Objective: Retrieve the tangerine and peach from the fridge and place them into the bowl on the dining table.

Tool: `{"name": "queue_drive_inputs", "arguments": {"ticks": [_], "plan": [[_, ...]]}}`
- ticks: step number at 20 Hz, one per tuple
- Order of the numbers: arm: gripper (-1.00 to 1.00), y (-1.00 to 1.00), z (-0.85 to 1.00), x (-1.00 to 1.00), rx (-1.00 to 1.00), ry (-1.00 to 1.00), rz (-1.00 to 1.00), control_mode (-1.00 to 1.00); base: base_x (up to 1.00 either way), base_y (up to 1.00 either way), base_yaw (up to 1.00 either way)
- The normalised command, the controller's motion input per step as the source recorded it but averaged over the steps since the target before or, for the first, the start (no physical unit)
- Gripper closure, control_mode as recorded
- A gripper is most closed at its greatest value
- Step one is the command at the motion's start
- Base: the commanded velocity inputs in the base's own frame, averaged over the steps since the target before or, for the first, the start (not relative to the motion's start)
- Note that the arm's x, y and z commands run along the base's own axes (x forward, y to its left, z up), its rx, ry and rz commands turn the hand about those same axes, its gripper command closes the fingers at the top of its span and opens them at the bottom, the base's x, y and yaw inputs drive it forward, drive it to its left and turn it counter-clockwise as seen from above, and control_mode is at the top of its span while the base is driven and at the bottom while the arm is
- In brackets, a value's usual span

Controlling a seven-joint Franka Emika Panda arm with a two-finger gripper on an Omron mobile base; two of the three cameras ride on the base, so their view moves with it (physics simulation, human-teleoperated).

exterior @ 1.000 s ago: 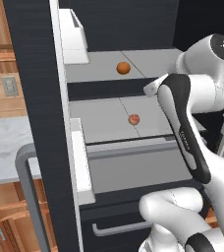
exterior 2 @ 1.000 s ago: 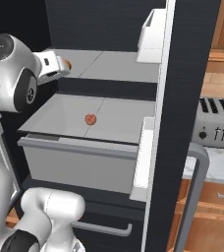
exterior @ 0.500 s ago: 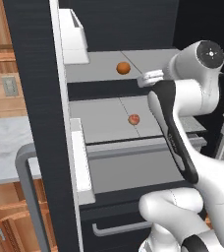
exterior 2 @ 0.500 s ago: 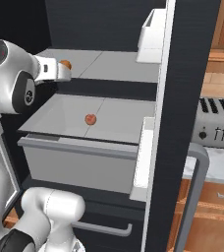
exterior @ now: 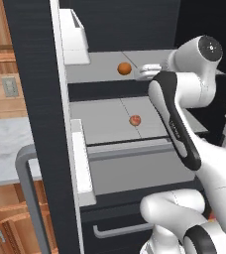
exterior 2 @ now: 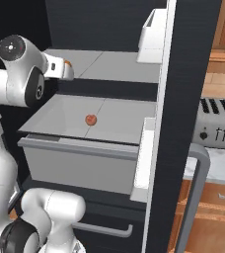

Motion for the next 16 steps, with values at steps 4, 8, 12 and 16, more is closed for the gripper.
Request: {"name": "queue_drive_inputs", "arguments": {"ticks": [4,8,12,16], "plan": [[-1.0,0.63,0.0,0.62,-0.15,0.07,0.04,-1.0,0.0,0.0,0.0],[-1.0,0.46,0.0,0.61,-0.11,0.05,0.0,-1.0,0.0,0.0,0.0],[-1.0,-0.01,0.0,0.58,0.0,0.14,-0.03,-1.0,0.0,0.0,0.0],[-1.0,-0.15,0.0,0.51,0.01,0.13,-0.09,-1.0,0.0,0.0,0.0]]}}
